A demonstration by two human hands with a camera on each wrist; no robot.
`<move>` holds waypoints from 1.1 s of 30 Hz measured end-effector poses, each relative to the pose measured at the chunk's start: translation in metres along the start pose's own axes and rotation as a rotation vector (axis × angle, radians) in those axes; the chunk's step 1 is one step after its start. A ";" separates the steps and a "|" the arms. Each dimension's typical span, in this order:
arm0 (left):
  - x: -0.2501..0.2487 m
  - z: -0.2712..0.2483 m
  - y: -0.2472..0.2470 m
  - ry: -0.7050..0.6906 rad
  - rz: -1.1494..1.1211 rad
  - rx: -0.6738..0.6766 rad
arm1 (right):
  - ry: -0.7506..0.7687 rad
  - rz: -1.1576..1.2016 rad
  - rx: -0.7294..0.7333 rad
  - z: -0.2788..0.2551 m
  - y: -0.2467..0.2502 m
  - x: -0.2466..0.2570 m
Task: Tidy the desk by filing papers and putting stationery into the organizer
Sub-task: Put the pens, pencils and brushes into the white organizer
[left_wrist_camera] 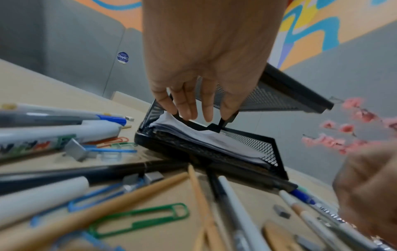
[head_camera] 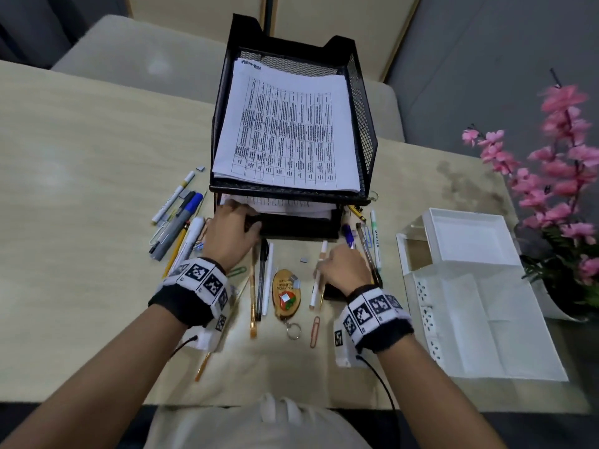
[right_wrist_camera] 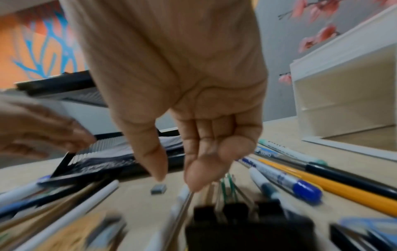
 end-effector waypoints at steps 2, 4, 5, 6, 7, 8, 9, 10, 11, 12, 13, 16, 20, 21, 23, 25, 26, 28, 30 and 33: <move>-0.011 -0.009 -0.002 -0.013 -0.090 -0.019 | -0.011 -0.105 0.039 -0.011 -0.017 -0.007; -0.021 -0.017 -0.007 -0.023 -0.175 0.013 | -0.012 -0.126 0.008 -0.016 -0.024 -0.010; -0.025 -0.021 -0.011 -0.017 -0.211 0.042 | -0.012 -0.138 -0.022 -0.018 -0.025 -0.010; -0.028 -0.025 -0.015 -0.002 -0.247 0.073 | -0.012 -0.154 -0.052 -0.019 -0.026 -0.009; -0.029 -0.030 -0.020 0.016 -0.285 0.098 | -0.007 -0.170 -0.079 -0.020 -0.026 -0.009; -0.031 -0.034 -0.023 0.033 -0.320 0.119 | 0.001 -0.188 -0.106 -0.021 -0.027 -0.008; -0.033 -0.038 -0.027 0.050 -0.350 0.137 | 0.018 -0.212 -0.134 -0.023 -0.027 -0.007; -0.036 -0.042 -0.030 0.064 -0.370 0.151 | 0.042 -0.246 -0.158 -0.027 -0.028 -0.006; -0.035 -0.044 -0.033 0.081 -0.384 0.158 | 0.076 -0.290 -0.176 -0.029 -0.030 -0.003; -0.036 -0.046 -0.036 0.090 -0.395 0.164 | 0.105 -0.333 -0.190 -0.031 -0.033 -0.001; -0.036 -0.048 -0.039 0.102 -0.409 0.173 | 0.126 -0.363 -0.199 -0.034 -0.036 -0.002; -0.037 -0.051 -0.045 0.143 -0.475 0.163 | 0.091 -0.326 -0.166 -0.038 -0.038 -0.012; -0.042 -0.054 -0.047 0.231 -0.607 0.131 | 0.008 -0.115 -0.100 -0.039 -0.027 -0.031; -0.044 -0.054 -0.050 0.274 -0.687 0.132 | 0.021 -0.060 -0.103 -0.041 -0.024 -0.033; -0.054 -0.055 -0.059 0.342 -0.849 0.191 | 0.104 0.062 -0.061 -0.050 -0.022 -0.032; -0.067 -0.053 -0.068 0.342 -0.901 0.273 | 0.214 0.183 0.064 -0.064 -0.024 -0.026; -0.073 -0.051 -0.070 0.345 -0.935 0.265 | 0.254 0.220 0.122 -0.069 -0.023 -0.024; -0.078 -0.045 -0.068 0.393 -1.019 0.160 | 0.263 0.285 0.113 -0.066 -0.013 -0.031; -0.076 -0.042 -0.061 0.444 -1.038 0.042 | 0.130 0.310 -0.022 -0.051 0.002 -0.054; -0.067 -0.040 -0.056 0.467 -0.967 0.018 | -0.102 0.149 -0.151 -0.039 0.011 -0.095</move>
Point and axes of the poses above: each hand's wrist, its own z-axis towards the middle knuckle, its own y-axis out of the back of the hand, x = y × z, the point moved 7 cm from there along z, towards the middle knuckle, and after that the axes turned 13 degrees about -y, right-handed, at the moved point
